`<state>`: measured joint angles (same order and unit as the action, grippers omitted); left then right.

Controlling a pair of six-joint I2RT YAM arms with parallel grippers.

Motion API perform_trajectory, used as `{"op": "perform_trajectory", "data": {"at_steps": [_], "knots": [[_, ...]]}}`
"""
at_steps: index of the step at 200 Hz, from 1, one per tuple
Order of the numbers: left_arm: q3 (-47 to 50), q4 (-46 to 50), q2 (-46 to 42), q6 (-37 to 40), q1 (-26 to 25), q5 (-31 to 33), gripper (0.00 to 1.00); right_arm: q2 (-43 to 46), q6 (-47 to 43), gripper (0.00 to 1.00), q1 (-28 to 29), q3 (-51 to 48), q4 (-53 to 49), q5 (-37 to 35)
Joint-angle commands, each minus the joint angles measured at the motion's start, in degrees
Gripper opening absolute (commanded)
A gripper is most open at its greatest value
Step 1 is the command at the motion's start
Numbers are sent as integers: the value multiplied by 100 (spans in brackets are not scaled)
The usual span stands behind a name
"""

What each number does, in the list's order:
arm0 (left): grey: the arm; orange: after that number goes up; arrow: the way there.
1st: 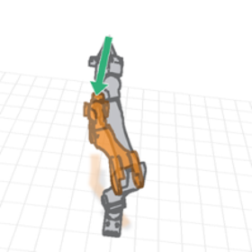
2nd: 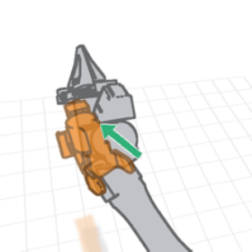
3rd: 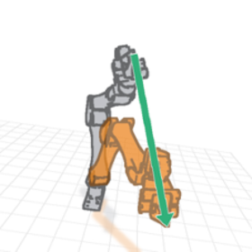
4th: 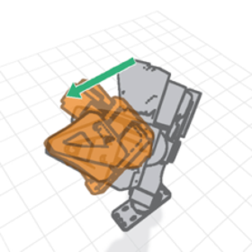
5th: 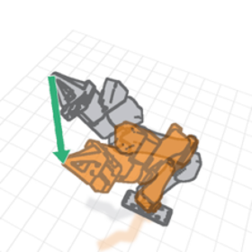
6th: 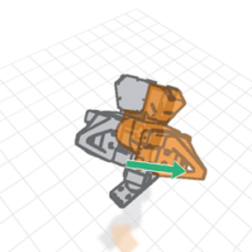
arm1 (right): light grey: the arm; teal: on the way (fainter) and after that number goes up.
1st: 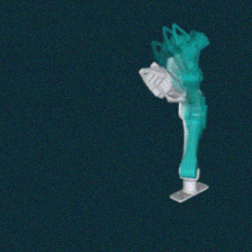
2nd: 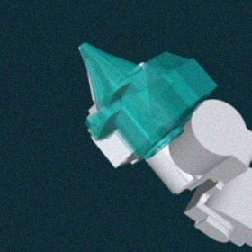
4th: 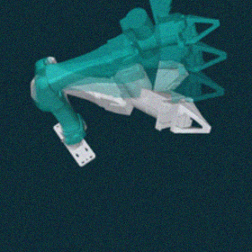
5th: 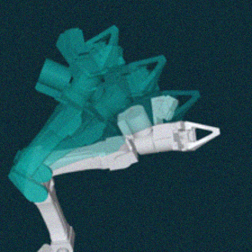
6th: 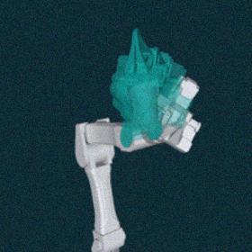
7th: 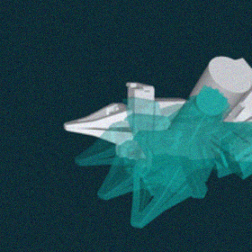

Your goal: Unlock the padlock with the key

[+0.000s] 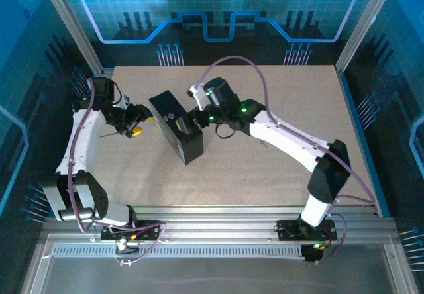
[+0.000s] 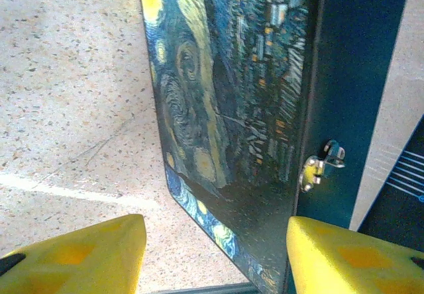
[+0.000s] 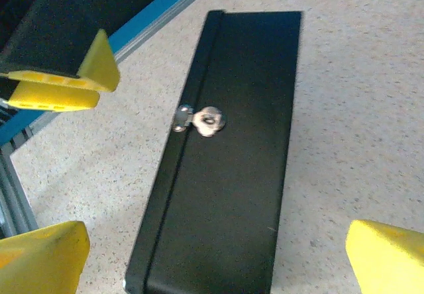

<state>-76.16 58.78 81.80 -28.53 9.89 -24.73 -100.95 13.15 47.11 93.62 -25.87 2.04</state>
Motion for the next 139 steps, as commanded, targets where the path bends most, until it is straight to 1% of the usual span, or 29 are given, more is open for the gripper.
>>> {"op": "perform_trajectory", "data": {"at_steps": [1, 26, 72, 114, 130, 139], "knots": [[93, 7, -110, 11, 107, 2, 59, -558, -374, 100, 212, 486, -779, -399], [164, 14, -147, 74, 179, -39, 59, -872, -448, 100, 345, 774, -841, -476], [304, -78, -172, 54, 215, -106, 59, -1165, -514, 100, 473, 1048, -952, -579], [363, -165, -171, 15, 214, -153, 59, -1531, -607, 100, 603, 1445, -1430, -1118], [366, -183, -173, -9, 215, -154, 59, -1629, -578, 100, 606, 1492, -1534, -1107], [369, -196, -192, -25, 215, -148, 59, -1651, -560, 98, 600, 1476, -1521, -1092]]}}
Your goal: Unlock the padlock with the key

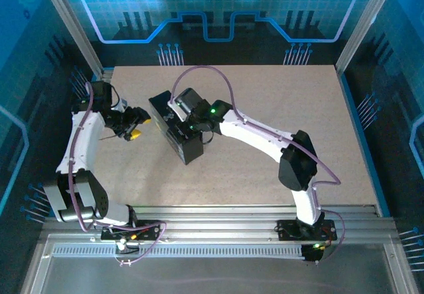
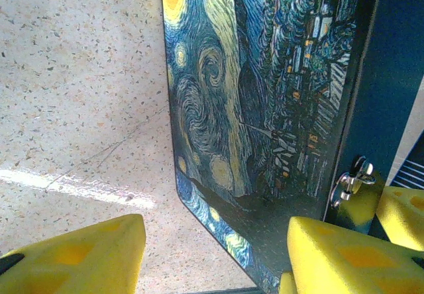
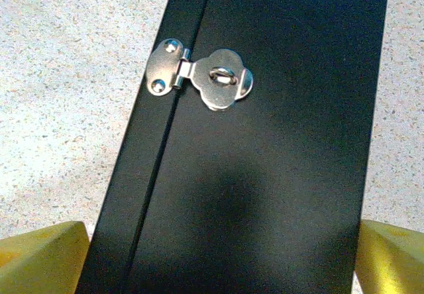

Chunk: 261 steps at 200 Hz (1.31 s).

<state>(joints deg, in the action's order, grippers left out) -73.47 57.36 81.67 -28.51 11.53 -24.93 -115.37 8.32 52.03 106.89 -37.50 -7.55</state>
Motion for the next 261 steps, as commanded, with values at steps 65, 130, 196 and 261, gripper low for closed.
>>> {"op": "perform_trajectory", "data": {"at_steps": [65, 130, 196, 261], "knots": [[51, 2, -318, -51, 36, 45, 59, 390, 1101, 80, -605, -1096, 591, 850], [-383, 79, -226, -214, -538, 299, 59, 1242, 2191, 84, -1849, -3505, 2996, 2874], [-729, -305, 171, -724, -1024, 186, 60, 730, 3375, 86, -2347, -4308, 4991, 4054], [-1052, -132, 252, -607, -1012, 296, 60, 13, 4287, 91, -2260, -4581, 6332, 4054]]}}
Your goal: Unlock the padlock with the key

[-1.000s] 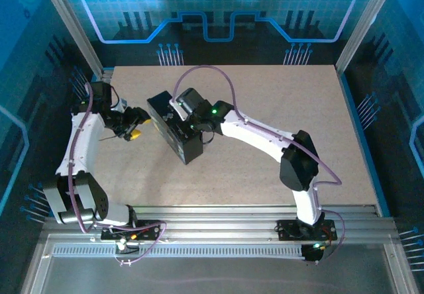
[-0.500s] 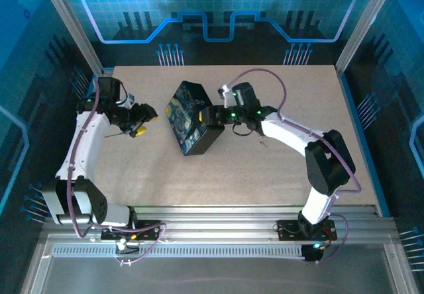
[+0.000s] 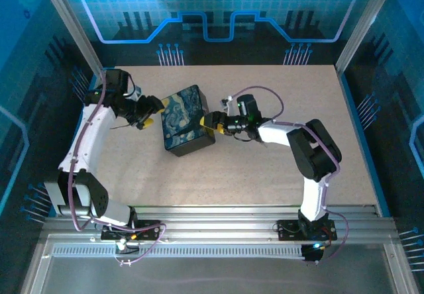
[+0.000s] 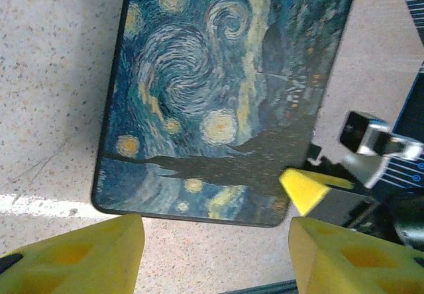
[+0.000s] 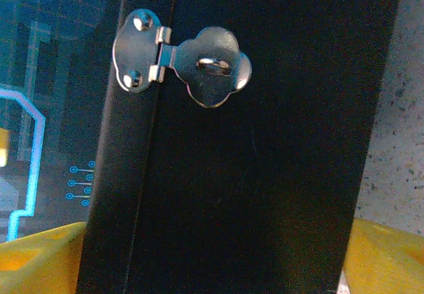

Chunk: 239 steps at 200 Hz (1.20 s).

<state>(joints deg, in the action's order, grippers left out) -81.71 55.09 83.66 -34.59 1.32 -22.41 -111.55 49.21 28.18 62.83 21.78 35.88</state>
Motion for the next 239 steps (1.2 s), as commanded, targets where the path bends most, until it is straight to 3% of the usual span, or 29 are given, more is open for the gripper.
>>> {"op": "perform_trajectory", "data": {"at_steps": [1, 72, 103, 132, 152, 179, 190, 197, 200, 220, 239], "knots": [[-229, 97, 53, 3, 9, 44, 60, -373, 200, 91, 130, -174, 410, -290], [-214, 163, 26, 110, 83, 164, 60, -387, -198, 92, 286, 140, -191, -488], [-84, 136, -1, 98, 55, 238, 60, -424, -535, 82, 571, 838, -1080, -377], [-56, 74, 40, 66, -41, 286, 60, -543, -598, 83, 863, 1298, -1473, -337], [-99, 81, 147, 95, -122, 420, 60, -380, -397, 84, 792, 1129, -1199, -127], [-140, 49, 317, 258, -242, 886, 62, 350, -1109, 87, 365, 776, -2062, -521], [-12, -230, 319, 362, -268, 1026, 70, 736, -1583, 90, 148, 659, -2561, -764], [128, -494, 274, 456, -289, 1173, 93, 1061, -1960, 100, 33, 612, -2903, -1017], [189, -617, 242, 491, -302, 1255, 98, 1193, -2120, 100, -18, 594, -3071, -1149], [618, -1308, 69, 730, -306, 1805, 99, 2090, -3198, 100, -388, 468, -3926, -2121], [1053, -1994, -30, 1217, -299, 2420, 99, 2756, -3862, 100, -846, 164, -4042, -2782]]}}
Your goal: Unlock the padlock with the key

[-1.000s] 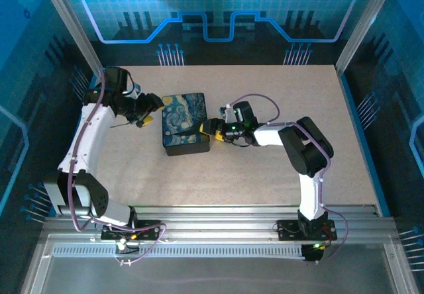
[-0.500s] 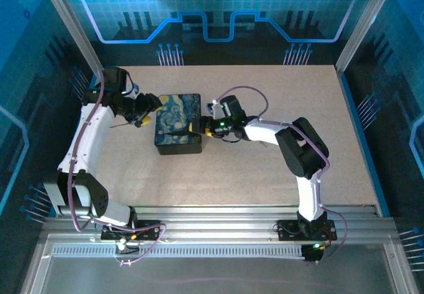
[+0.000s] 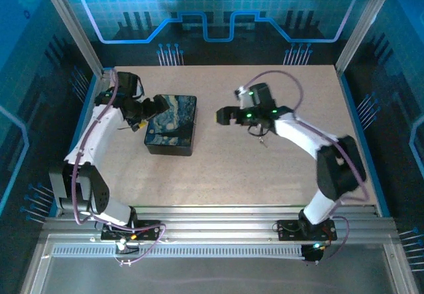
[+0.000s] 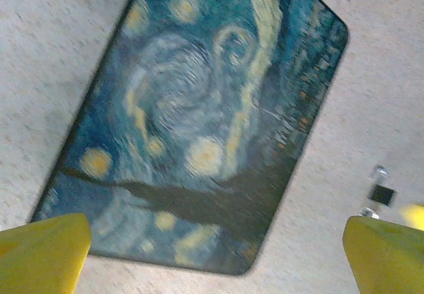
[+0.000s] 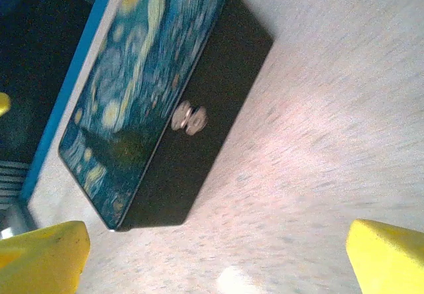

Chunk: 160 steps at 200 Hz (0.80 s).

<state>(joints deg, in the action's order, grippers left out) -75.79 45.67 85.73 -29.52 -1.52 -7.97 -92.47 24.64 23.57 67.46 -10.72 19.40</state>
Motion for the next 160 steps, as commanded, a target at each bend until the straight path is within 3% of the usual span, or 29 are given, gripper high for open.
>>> {"op": "perform_trajectory", "data": {"at_steps": [1, 23, 53, 78, 104, 135, 149, 160], "knots": [[491, -1109, -248, 750, -19, 1009, 99, 863, -1434, 100, -418, -319, -783, -1141], [1667, -2889, -645, 1798, -15, 1229, 99, 1493, -1847, 100, -1089, -942, -271, -1423], [3730, -5775, -1131, 3110, -15, 1511, 99, 2001, -2337, 100, -1449, -2062, 845, -2001], [4359, -6642, -848, 3155, -6, 1494, 99, 2011, -2149, 100, -1842, -2660, 1544, -2002], [5047, -8195, -605, 3145, 11, 1538, 99, 1980, -2315, 100, -1958, -3447, 2851, -2058], [5240, -9122, -79, 3060, 148, 846, 99, 1534, -2617, 100, -1971, -4046, 4131, -2270], [5481, -10092, 353, 3109, 135, 838, 99, 1196, -2495, 100, -2061, -4269, 4888, -2259], [5429, -9774, 237, 3062, 143, 887, 99, 805, -2422, 100, -2090, -4299, 5299, -2302]]}}
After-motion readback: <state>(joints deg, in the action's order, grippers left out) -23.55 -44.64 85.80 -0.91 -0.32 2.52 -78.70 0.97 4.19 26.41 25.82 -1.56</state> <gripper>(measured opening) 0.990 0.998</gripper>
